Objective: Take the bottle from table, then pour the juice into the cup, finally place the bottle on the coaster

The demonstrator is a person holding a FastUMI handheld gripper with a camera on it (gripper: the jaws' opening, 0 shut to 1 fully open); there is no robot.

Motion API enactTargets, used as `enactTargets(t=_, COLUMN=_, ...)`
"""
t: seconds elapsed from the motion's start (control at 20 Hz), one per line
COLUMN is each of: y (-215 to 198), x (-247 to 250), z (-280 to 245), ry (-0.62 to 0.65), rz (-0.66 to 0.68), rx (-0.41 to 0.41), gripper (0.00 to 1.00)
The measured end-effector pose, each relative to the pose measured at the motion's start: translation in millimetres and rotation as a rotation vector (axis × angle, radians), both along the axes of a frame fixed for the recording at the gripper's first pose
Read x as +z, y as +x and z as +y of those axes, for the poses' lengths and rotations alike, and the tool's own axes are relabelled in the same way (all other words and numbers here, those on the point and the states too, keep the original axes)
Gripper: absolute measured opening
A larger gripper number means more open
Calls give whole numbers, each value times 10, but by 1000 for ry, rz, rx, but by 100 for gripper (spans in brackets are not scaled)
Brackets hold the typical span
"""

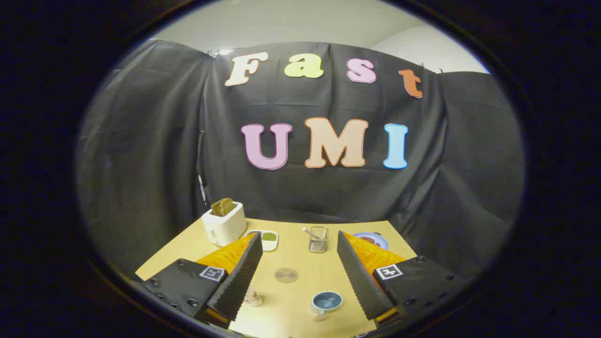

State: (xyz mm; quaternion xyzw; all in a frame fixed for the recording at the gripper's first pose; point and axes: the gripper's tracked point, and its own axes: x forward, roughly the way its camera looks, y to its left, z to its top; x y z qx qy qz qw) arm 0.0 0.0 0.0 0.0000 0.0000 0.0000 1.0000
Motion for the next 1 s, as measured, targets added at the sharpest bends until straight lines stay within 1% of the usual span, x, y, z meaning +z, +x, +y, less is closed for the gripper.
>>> enactTargets(t=0.15, y=-4, x=-18, z=21, ry=-14, rz=11, rx=-2, gripper=100)
enactTargets(t=0.45, y=-87, x=-35, z=84, ry=26, rz=8, rx=6, gripper=100)
enactTargets(t=0.75, y=-178, x=-91, z=102, ry=74, rz=1, rx=-51, gripper=100)
enactTargets(t=1.0, y=-151, x=-152, z=310, ry=100, rz=7, rx=-85, gripper=100)
